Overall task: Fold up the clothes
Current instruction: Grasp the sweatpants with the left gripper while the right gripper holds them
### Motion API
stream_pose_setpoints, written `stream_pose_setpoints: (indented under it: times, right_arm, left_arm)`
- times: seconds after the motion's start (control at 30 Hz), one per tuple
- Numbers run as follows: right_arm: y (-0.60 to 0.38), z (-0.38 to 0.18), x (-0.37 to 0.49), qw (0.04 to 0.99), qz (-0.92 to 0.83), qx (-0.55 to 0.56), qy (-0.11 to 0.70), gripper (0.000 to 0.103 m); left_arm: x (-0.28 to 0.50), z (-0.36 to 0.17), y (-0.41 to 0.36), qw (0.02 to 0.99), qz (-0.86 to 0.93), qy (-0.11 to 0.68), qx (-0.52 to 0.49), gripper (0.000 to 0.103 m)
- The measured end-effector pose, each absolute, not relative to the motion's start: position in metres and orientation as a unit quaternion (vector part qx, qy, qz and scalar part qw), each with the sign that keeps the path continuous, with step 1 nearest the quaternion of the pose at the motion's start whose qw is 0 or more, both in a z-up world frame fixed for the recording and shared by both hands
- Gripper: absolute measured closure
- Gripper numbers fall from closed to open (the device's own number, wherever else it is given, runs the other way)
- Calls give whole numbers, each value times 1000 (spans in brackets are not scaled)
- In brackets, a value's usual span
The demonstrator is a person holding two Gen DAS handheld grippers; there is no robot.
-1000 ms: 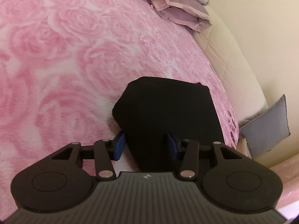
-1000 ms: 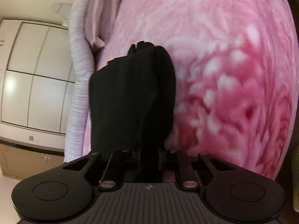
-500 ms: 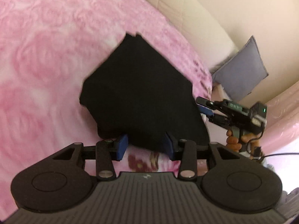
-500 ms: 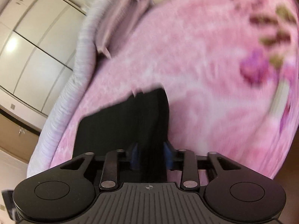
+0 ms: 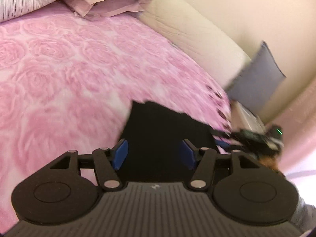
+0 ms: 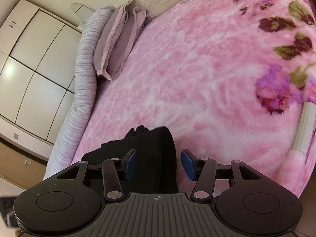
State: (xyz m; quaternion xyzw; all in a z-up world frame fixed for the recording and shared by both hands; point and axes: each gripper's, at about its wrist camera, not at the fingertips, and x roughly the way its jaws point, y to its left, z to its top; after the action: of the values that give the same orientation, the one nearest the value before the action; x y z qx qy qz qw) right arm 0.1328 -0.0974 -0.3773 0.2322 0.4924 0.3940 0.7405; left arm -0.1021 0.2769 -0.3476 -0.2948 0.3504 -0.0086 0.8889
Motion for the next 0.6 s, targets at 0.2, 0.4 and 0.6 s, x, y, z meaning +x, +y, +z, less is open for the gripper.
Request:
stream_pose_setpoints:
  times: [0.2,0.4,0.6]
  right_arm:
    - [-86,-375,135,755,400,204,478,71]
    - [-73,-354,122,802,425,150,393,94]
    - [-41,-362,125,821,401,91,397,94]
  left_arm:
    - [-60,-373,281,887,-27,336,-316,79]
    - [-76,-366,282,911,-26,264,-315,96]
    - [-55,-394,287,899,28,309,-309,92]
